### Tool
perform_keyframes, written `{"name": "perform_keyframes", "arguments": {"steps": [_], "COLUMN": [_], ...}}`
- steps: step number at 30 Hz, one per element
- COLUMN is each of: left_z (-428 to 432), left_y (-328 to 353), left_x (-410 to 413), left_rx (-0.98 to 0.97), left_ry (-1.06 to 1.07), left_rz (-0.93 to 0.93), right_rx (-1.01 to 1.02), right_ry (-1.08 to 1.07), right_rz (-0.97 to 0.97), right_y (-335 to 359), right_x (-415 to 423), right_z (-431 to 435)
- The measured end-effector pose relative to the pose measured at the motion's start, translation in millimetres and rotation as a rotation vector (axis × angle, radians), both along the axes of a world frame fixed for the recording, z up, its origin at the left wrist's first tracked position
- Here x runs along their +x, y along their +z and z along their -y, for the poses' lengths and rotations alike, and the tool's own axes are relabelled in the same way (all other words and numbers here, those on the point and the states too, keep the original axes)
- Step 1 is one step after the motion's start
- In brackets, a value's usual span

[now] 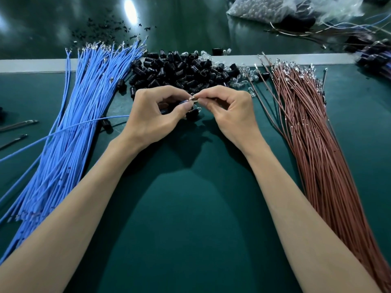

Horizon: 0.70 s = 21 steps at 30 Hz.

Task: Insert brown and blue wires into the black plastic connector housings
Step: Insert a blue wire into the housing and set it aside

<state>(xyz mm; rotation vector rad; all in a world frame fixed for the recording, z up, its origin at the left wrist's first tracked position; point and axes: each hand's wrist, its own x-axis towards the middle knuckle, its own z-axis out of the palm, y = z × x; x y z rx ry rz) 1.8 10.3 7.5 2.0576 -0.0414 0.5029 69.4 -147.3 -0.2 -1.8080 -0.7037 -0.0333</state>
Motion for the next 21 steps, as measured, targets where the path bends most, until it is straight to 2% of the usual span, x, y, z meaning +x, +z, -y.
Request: {"name": "perform_keyframes", "arguments": {"steps": [3,16,21], "left_z": [0.2,0.8,3.0], "left_y": [1.6,1.7,2.4], "left_x": [-1.0,-0.4,0.3], "left_rx": [-0.05,-0.036,-0.012], "left_ry": [-0.011,-0.003,0.014], "left_rz": [0.005,0.013,0.047], "right_rx": [0.036,0.044,0.114], "right_ry": [0.015,0.063,-0.012], "right_rz": [-0.008,-0.04,-0.104], "right_y": [1.1,1.9,2.8], "right_x": [0.3,-3.2,-3.2], "right_z": [-0.6,0.1,-4.4]}}
